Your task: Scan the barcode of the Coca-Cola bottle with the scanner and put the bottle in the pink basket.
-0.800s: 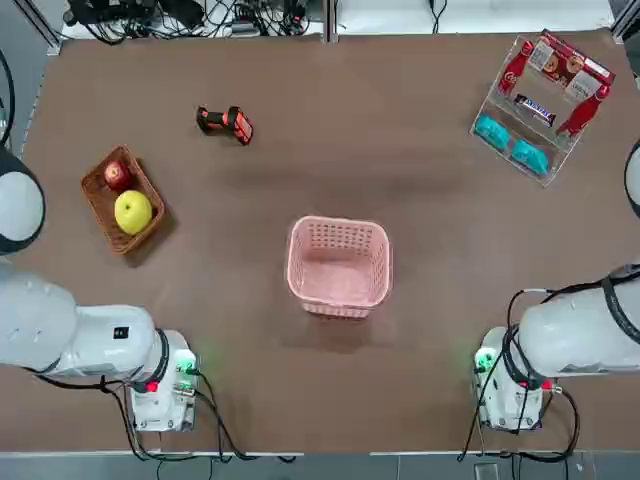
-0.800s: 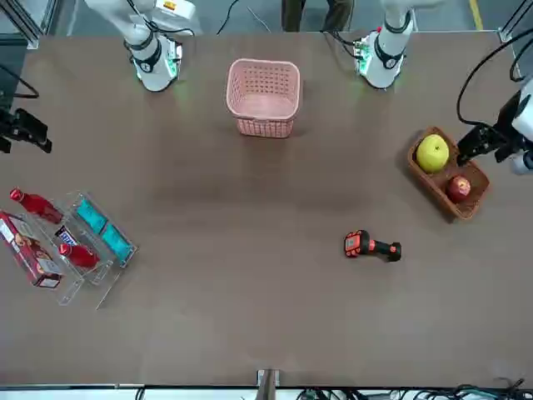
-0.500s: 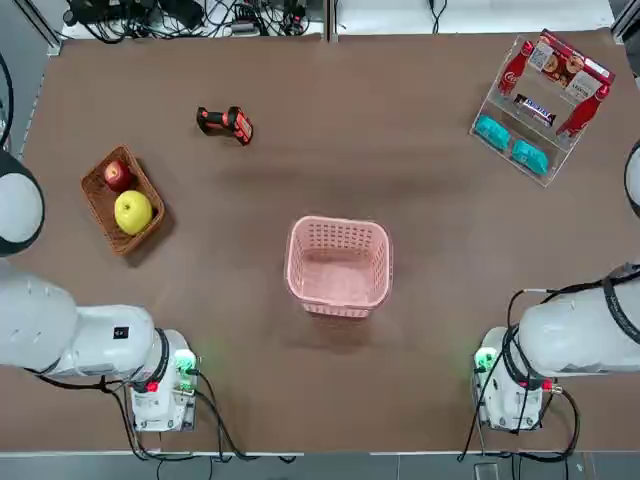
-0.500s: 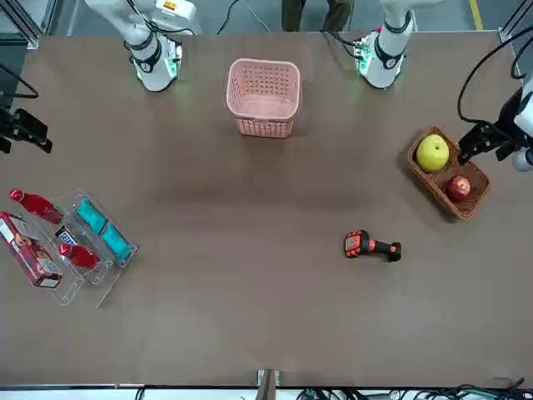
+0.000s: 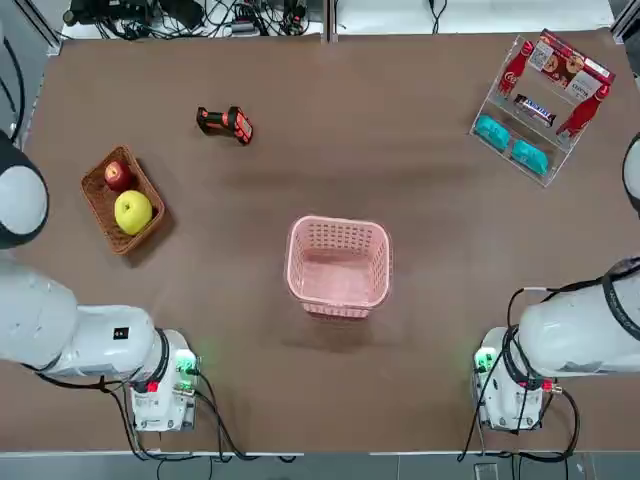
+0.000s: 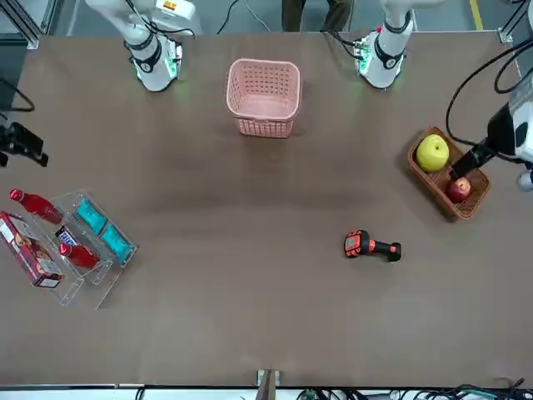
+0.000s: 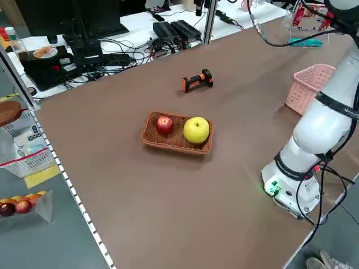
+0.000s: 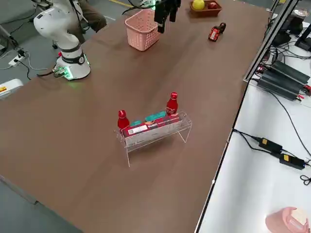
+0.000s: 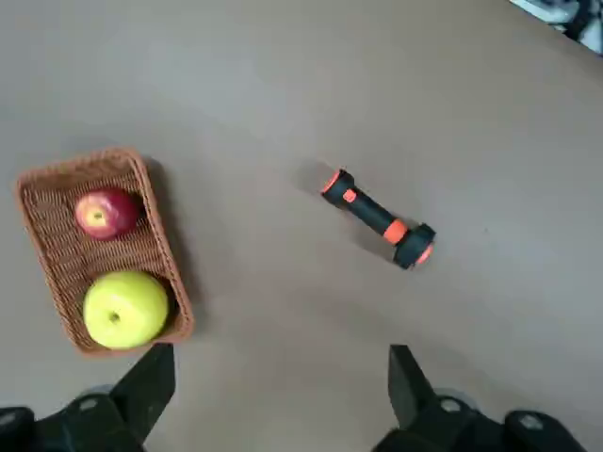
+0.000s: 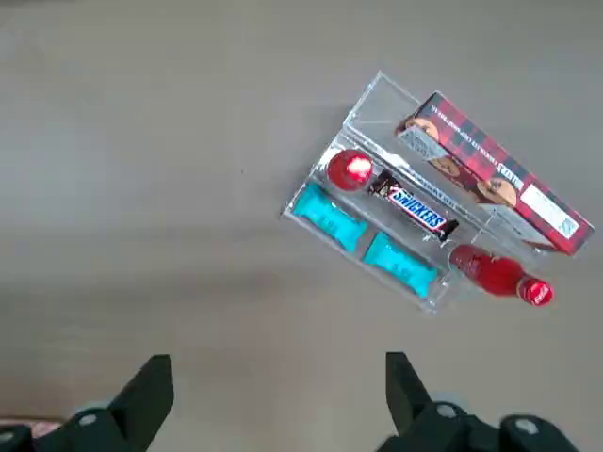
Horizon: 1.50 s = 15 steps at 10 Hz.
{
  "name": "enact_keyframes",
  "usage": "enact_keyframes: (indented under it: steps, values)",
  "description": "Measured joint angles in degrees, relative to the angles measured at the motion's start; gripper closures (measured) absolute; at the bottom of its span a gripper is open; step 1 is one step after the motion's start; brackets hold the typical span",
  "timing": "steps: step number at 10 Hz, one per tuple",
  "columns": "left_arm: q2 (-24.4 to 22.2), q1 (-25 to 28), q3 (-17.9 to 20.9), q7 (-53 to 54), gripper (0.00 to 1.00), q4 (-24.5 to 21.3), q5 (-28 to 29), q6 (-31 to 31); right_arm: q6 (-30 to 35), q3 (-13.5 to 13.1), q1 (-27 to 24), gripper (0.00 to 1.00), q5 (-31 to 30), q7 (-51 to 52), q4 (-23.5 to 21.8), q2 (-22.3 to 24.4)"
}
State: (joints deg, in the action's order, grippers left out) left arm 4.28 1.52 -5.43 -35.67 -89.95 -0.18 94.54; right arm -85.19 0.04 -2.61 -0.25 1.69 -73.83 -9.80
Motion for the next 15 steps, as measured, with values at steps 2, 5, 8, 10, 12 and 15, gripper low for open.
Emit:
enact_keyframes:
  steps: [2,5,8,10,12,15]
  values:
    - [5.3,0.0,-0.2,-12.9,0.0,2.0,-1.3,0.9,-4.6,0.0,-0.1,0.0,0.2,0.0,-0.3,-3.5]
    - [14.3,-0.4,-0.3,-31.0,0.0,6.3,-3.9,4.7,-10.6,0.0,-0.2,0.0,0.2,-0.1,-1.3,-8.0]
    - [19.2,-2.5,-2.9,-45.2,0.0,6.7,0.4,11.9,-14.9,-0.1,-3.8,0.04,0.4,0.2,-1.9,-12.8]
    - [21.7,-3.0,-4.5,-50.8,0.0,6.7,3.4,15.3,-15.5,0.0,-4.3,0.09,0.5,0.3,-2.0,-15.0]
    - [23.7,-2.9,-4.8,-51.1,0.0,5.9,3.7,18.8,-15.6,0.1,-4.2,0.15,0.7,0.3,-2.2,-17.3]
    - [26.8,-3.0,-6.3,-51.6,0.0,2.2,4.8,25.0,-17.9,0.1,-4.2,0.18,0.7,0.3,-3.9,-19.1]
